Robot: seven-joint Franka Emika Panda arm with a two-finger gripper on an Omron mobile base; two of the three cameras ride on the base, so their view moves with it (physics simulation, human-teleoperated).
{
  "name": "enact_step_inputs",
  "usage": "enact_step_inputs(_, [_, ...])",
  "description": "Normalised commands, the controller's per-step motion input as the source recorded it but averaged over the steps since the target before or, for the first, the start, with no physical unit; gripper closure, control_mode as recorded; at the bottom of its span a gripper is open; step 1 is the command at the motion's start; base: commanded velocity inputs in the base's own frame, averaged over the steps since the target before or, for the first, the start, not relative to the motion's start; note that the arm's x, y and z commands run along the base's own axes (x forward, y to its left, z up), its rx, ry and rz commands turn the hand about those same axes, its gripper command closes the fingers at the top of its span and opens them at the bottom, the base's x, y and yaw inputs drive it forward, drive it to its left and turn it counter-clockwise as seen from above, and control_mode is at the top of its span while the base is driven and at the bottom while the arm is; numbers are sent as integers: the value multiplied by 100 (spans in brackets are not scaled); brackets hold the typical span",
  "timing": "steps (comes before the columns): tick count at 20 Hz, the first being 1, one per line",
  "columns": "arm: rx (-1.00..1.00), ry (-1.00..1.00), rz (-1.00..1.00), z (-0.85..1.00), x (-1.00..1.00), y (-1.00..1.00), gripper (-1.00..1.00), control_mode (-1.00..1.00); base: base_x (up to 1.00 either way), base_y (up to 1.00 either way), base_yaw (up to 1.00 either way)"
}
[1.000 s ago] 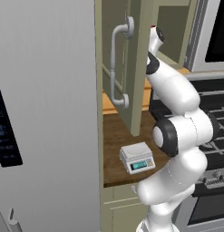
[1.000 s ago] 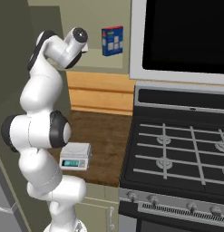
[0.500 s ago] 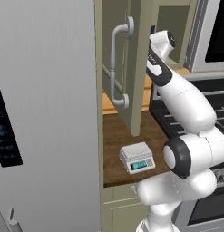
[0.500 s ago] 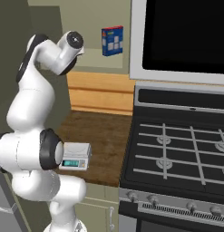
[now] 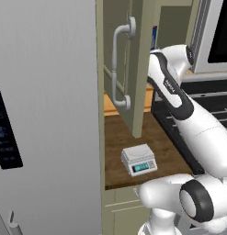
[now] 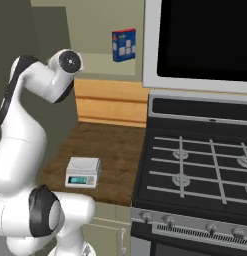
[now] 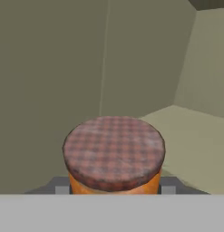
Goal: Pick the jam and place it on the digital scale for weighing, and close the cabinet.
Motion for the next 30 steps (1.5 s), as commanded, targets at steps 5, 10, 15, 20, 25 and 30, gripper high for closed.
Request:
enact_step_inputs(5, [0, -8, -3, -3, -100, 0, 100, -100, 0, 0, 0])
enact_step_inputs(10, [0, 4, 0, -25, -100, -48, 100, -100, 0, 0, 0])
enact_step_inputs(15, [0, 13, 1, -49, -80, -82, 100, -100, 0, 0, 0])
enact_step_inputs(20, [0, 21, 9, -88, -26, -43, 100, -100, 0, 0, 0])
enact_step_inputs(25, [0, 17, 17, -82, 17, -4, 100, -100, 0, 0, 0])
enact_step_inputs(30, [1, 3, 23, -71, 32, -19, 100, -100, 0, 0, 0])
